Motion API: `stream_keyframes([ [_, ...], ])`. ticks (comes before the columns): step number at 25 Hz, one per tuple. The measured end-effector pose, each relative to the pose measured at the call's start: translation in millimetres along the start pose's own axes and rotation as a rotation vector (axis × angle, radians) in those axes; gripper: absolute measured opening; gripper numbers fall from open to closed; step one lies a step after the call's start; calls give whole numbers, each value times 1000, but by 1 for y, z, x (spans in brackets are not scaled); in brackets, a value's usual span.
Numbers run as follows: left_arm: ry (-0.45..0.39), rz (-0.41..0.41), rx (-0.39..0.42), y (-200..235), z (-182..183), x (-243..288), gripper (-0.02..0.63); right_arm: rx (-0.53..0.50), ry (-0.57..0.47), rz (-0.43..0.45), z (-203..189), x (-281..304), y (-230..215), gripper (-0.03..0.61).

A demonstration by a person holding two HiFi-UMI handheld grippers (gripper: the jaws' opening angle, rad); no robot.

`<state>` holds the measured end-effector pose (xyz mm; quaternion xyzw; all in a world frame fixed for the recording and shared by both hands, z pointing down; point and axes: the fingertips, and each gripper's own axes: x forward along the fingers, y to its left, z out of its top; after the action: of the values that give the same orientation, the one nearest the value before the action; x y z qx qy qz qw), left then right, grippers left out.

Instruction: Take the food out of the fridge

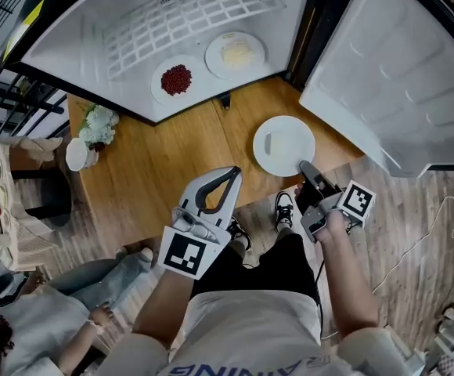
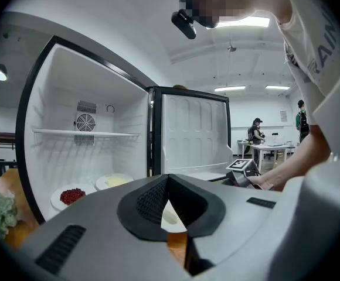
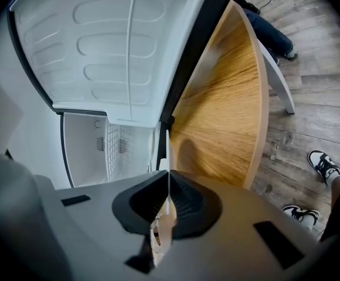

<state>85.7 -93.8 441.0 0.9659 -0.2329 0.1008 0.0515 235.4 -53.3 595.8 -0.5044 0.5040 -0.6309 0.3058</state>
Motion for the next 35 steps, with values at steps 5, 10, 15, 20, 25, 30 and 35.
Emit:
stream_keyframes([
  [5,8,-6,-13,-2,-4,0,6,2,-12,-29,5,0,-13,28],
  [10,4,-14,-18,-2,-1,2,6,-7,-15,-66,8,1,-22,28],
  [15,9,-25,-23,-5,-3,4,6,-62,-3,-103,9,4,-22,28],
  [20,18,-34,-19,-5,-5,5,6,-89,-6,-117,12,6,-21,31],
  [25,24,-38,-21,-5,-5,6,6,-129,20,-122,13,7,-20,97],
  [30,28,-42,-18,-6,-5,5,6,-266,82,-165,6,10,-20,142],
  [35,33,-36,-23,-6,-8,4,6,-413,160,-204,-3,14,-24,187],
])
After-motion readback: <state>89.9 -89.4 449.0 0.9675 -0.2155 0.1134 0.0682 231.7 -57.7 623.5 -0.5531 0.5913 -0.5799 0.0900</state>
